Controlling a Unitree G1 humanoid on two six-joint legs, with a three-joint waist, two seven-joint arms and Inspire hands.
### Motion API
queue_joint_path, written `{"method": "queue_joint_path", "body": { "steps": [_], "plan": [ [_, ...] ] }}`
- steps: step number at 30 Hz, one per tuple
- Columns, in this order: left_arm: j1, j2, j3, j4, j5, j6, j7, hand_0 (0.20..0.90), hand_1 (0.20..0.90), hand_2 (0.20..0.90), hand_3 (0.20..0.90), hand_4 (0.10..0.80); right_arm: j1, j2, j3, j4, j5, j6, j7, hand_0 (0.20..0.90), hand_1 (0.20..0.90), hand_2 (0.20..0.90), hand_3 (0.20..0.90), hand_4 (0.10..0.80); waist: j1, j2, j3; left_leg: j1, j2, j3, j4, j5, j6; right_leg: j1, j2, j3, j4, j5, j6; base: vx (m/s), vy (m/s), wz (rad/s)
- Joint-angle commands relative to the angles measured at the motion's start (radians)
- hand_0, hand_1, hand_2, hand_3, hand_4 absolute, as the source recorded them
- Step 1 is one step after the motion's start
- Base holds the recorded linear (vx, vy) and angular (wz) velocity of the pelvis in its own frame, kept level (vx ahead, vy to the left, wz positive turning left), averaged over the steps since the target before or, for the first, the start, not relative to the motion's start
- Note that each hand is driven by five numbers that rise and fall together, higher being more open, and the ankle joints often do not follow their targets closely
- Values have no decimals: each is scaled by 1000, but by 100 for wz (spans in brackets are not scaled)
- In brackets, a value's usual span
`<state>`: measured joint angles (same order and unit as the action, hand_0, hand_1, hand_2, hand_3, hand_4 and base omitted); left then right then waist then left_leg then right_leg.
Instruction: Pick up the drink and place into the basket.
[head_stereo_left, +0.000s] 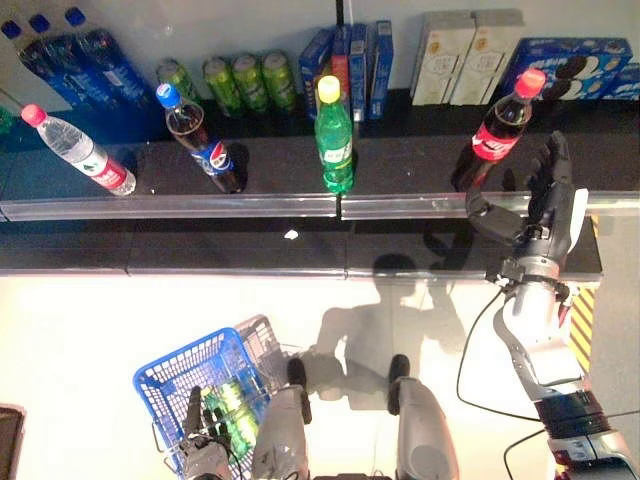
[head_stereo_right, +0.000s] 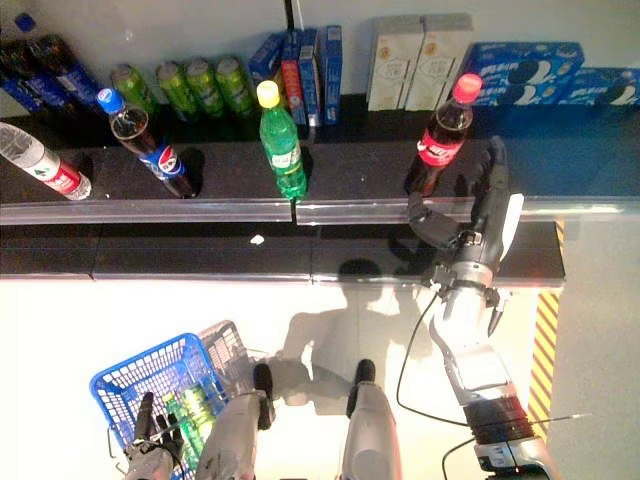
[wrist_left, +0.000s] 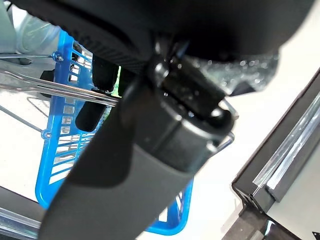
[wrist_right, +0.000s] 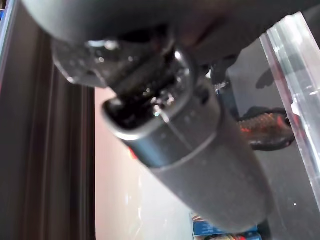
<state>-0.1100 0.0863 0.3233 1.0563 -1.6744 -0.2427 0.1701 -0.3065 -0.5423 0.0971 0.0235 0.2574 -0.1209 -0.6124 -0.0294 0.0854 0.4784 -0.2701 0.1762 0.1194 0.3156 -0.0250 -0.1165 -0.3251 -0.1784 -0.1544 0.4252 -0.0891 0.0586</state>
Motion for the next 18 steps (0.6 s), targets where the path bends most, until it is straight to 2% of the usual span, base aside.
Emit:
{"method": "queue_joint_path", "body": {
  "steps": [1, 9, 18],
  "plan": [
    [65, 121, -52, -73, 26, -104, -8, 300, 300, 300, 200, 100, -139, -2, -34, -72, -85, -121, -71, 900, 900, 900, 900, 800, 2, -35, -17, -43, 5, -103, 116, 82, -5, 57, -19, 37, -85, 38, -5, -51, -39, 2],
    [36, 127, -82, -114, 39, -106, 3, 300, 300, 300, 200, 100, -238, -29, -34, -16, -71, -118, -104, 900, 900, 900, 900, 800, 13, -15, 26, -89, -8, -122, 127, 106, -3, 13, -15, 42, -62, 33, -12, -22, -17, 1],
    [15, 128, -101, -146, 11, -109, -5, 300, 300, 300, 200, 100, -346, -60, -25, 64, 6, -89, -85, 900, 900, 900, 900, 800, 28, 6, 42, -121, -18, -127, 121, 133, -4, -21, -14, 42, -49, 24, -22, 0, 0, 0]
  ]
}}
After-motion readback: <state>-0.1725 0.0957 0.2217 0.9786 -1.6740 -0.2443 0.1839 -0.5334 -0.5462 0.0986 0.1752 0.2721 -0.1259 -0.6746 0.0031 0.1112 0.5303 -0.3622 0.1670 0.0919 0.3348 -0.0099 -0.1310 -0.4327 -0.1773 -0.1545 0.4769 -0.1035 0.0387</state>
